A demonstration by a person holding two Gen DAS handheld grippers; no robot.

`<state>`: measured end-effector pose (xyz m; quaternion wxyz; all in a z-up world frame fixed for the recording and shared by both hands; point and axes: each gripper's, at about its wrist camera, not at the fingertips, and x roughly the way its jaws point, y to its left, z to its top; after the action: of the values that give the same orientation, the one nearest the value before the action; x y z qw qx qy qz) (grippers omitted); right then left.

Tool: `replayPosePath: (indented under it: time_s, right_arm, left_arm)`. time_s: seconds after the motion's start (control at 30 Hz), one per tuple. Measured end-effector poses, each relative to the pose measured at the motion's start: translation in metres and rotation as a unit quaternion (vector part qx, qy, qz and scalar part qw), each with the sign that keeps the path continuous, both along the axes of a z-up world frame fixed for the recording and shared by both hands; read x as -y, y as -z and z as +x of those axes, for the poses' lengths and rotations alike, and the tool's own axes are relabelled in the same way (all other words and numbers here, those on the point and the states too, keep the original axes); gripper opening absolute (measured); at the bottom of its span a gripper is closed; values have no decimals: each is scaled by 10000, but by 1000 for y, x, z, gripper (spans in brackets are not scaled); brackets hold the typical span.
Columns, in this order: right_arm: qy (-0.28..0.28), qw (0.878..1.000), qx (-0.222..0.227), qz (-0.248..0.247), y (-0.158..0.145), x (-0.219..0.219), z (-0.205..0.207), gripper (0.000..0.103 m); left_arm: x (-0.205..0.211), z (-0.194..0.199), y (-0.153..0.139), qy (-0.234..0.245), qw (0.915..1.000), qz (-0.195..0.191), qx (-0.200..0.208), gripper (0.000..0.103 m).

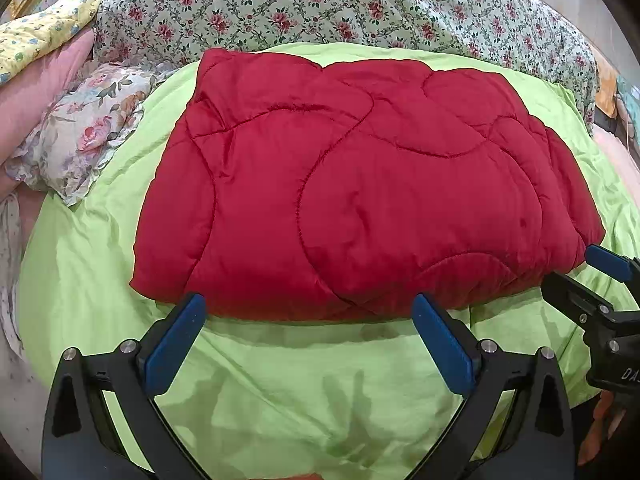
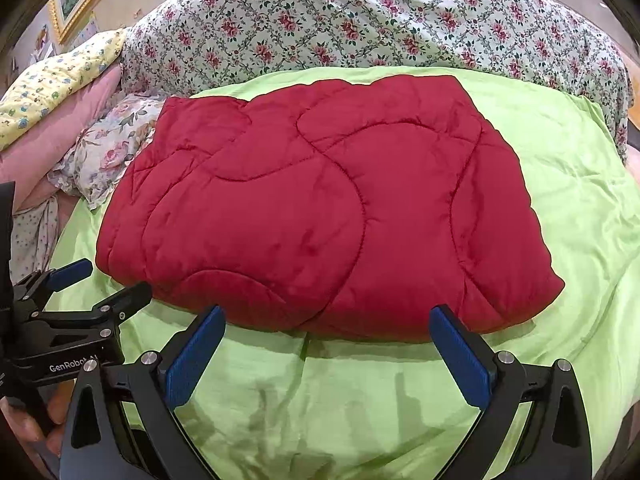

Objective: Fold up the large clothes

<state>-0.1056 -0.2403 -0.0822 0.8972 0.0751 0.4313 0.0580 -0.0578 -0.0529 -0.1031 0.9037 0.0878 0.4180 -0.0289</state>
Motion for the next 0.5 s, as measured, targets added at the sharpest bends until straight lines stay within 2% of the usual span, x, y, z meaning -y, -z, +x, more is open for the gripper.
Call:
replayPosePath:
  time_s: [0.5]
  right_arm:
    - [26, 9999, 133, 26, -8, 3, -4, 102]
  left_arm:
    - [-3, -5, -5, -53, 9999, -8, 103, 103]
